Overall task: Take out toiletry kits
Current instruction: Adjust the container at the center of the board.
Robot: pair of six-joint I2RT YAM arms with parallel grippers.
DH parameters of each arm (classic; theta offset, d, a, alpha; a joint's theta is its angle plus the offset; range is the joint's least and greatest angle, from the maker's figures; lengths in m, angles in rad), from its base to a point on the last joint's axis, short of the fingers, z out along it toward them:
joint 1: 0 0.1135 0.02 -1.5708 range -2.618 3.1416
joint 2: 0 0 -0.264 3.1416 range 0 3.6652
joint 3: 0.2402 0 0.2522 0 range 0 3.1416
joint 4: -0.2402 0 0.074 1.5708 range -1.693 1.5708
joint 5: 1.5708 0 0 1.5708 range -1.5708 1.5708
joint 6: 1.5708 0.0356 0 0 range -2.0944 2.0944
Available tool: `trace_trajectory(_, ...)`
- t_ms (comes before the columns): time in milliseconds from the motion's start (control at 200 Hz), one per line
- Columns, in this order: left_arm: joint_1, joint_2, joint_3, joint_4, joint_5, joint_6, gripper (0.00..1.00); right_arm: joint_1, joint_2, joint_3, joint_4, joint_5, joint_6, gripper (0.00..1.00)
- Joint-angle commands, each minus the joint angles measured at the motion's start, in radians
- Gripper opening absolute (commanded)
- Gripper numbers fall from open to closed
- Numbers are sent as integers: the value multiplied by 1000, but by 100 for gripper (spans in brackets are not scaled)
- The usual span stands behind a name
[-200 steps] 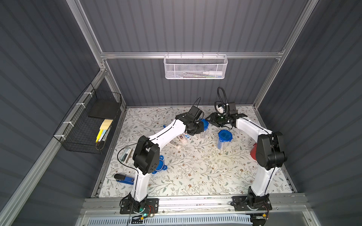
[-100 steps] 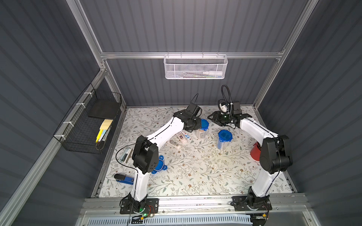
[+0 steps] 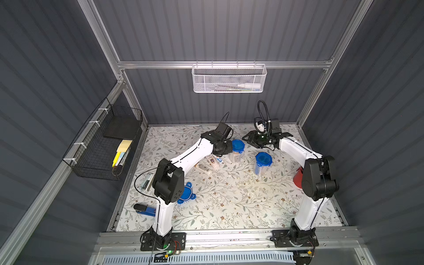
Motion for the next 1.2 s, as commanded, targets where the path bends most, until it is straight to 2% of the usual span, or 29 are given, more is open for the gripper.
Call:
trace_trajectory(0, -23, -47, -38, 23, 50, -3, 2, 9, 28, 35, -14, -12, -2, 51)
trace_trajectory(325, -29, 36, 10, 66, 110, -8, 1, 39, 50, 50, -14, -11, 4, 51)
trace_trajectory(750, -7, 117, 117, 36, 30, 49, 0, 38, -49, -56, 10, 9, -5, 52)
trace_trajectory(1191, 40, 90, 73, 35, -24, 60, 0, 36, -116, -111, 28, -1, 6, 54)
